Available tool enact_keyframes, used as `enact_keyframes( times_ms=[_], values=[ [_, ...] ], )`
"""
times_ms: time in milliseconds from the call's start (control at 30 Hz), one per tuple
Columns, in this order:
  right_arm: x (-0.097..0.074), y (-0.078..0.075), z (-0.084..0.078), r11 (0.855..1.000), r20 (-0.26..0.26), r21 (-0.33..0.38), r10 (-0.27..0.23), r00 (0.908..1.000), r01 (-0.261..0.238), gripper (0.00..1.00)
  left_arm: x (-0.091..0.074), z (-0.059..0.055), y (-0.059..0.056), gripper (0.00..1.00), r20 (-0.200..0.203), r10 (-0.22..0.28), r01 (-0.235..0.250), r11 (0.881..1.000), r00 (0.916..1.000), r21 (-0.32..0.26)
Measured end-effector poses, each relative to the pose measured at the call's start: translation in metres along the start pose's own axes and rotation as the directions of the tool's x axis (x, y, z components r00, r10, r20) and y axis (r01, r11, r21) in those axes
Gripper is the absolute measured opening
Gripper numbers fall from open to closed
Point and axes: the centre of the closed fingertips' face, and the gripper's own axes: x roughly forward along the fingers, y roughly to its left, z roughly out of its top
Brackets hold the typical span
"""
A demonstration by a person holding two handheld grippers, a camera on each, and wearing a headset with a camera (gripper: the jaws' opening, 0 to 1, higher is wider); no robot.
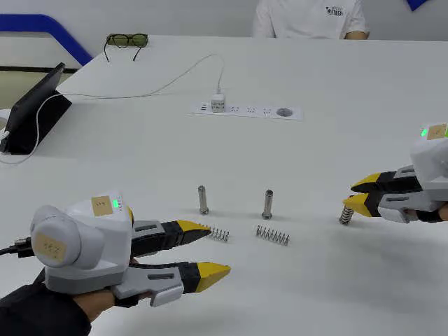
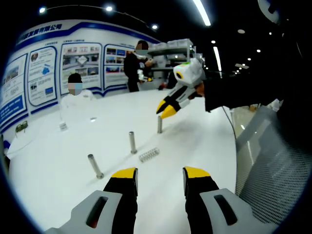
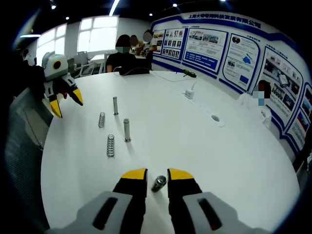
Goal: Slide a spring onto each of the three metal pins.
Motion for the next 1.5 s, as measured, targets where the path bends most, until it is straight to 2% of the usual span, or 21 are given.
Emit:
enact_keyframes(
  times_ms=[233, 500, 1100, 1500],
  values=[
    [0.004, 0.010, 0.014, 1.000, 0.030, -0.009, 0.024, 0.9993, -0.024, 0.17, -0.001, 0.000, 0.000, 0.38, 0.000, 0.004, -0.004, 1.000, 1.0000, -0.001],
    [0.014, 0.031, 0.018, 0.997, 0.027, -0.035, 0.070, 0.9972, -0.069, 0.17, -0.001, 0.001, -0.001, 0.38, -0.001, 0.003, -0.003, 1.000, 1.0000, 0.001],
    [0.044, 0.074, 0.011, 0.985, 0.000, -0.035, 0.171, 0.9852, -0.171, 0.17, -0.002, 0.001, -0.001, 0.38, 0.000, 0.004, -0.004, 1.000, 1.0000, 0.002],
    [0.061, 0.088, 0.003, 0.978, -0.020, -0.020, 0.208, 0.9780, -0.208, 0.17, -0.001, 0.001, 0.000, 0.37, 0.003, 0.007, -0.007, 1.000, 1.0000, 0.000]
  ],
)
